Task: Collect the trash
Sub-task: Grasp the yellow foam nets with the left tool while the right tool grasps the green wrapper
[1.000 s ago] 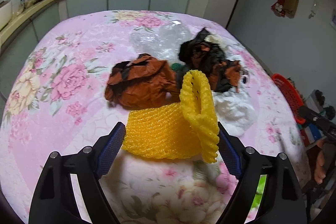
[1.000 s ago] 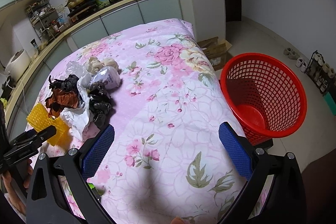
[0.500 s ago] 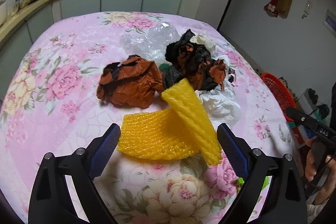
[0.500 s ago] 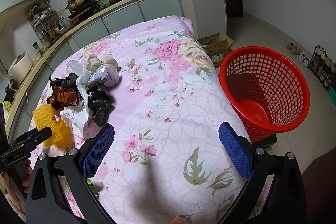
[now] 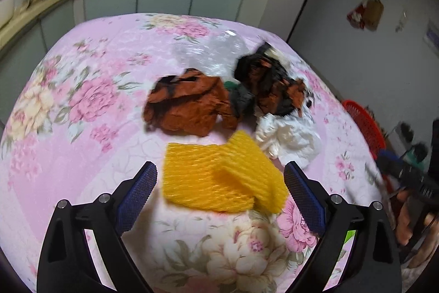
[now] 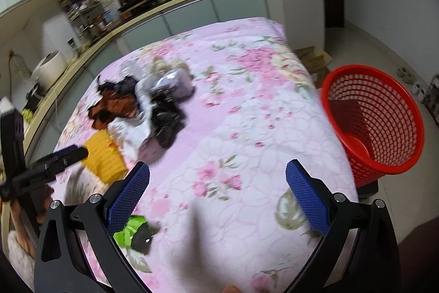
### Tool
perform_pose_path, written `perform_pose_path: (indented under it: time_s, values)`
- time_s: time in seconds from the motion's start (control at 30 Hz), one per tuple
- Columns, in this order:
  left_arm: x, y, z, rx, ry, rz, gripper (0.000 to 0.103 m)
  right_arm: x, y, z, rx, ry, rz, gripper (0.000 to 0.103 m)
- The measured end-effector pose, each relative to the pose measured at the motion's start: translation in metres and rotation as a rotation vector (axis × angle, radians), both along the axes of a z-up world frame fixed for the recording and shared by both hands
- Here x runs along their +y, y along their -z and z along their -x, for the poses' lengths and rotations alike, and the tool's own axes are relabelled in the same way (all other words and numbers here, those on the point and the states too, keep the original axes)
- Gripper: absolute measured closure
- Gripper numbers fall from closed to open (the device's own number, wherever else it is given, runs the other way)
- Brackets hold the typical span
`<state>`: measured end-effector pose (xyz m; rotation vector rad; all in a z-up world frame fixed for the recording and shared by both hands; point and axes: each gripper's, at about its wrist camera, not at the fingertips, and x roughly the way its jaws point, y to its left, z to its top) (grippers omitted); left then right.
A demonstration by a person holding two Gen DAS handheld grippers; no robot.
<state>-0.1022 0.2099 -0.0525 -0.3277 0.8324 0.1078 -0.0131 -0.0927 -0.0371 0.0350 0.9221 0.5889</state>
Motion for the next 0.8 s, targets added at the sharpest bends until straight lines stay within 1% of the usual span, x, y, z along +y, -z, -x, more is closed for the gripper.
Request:
perform_pose_path:
  time_s: [0.13, 0.23, 0.37, 0.43, 0.5, 0.57, 0.6, 0.63, 0.67, 0.7, 0.77, 0.8]
  values:
    - [0.011, 0.006, 0.002, 0.021, -0.042, -0.017, 0.013, 0.015, 0.003, 0.01, 0.005, -0.08, 0.013, 0.007]
    - [0.019, 0.017, 0.002, 0.043, -0.06, 0.018, 0.015, 0.028, 0.008, 0.022, 0.017, -0.153, 0.036, 0.007]
    - [0.025, 0.028, 0.0, 0.061, -0.056, 0.084, 0.037, 0.046, 0.015, 0.038, 0.041, -0.25, 0.046, 0.007]
    - [0.026, 0.029, 0.001, 0.051, -0.057, 0.099, 0.045, 0.054, 0.016, 0.045, 0.044, -0.282, 0.053, 0.007]
    - [0.028, 0.029, 0.0, 0.043, -0.044, 0.125, 0.062, 0.063, 0.02, 0.052, 0.044, -0.315, 0.064, 0.007]
    - [0.028, 0.029, 0.0, 0.045, -0.041, 0.128, 0.071, 0.071, 0.024, 0.057, 0.048, -0.348, 0.081, 0.018]
    - [0.028, 0.03, -0.001, 0.046, -0.041, 0.123, 0.076, 0.074, 0.027, 0.057, 0.059, -0.359, 0.089, 0.022]
    - [0.028, 0.03, -0.001, 0.046, -0.039, 0.122, 0.08, 0.077, 0.03, 0.058, 0.069, -0.367, 0.097, 0.032]
    - [0.028, 0.03, -0.001, 0.043, -0.038, 0.124, 0.081, 0.08, 0.033, 0.059, 0.079, -0.371, 0.112, 0.039]
    - [0.027, 0.029, 0.0, 0.039, -0.036, 0.124, 0.084, 0.082, 0.035, 0.06, 0.079, -0.369, 0.127, 0.041]
    - [0.027, 0.027, 0.002, 0.031, -0.032, 0.121, 0.089, 0.082, 0.035, 0.06, 0.063, -0.364, 0.141, 0.05]
    - [0.026, 0.025, 0.003, 0.025, -0.032, 0.116, 0.089, 0.082, 0.035, 0.059, 0.063, -0.362, 0.141, 0.052]
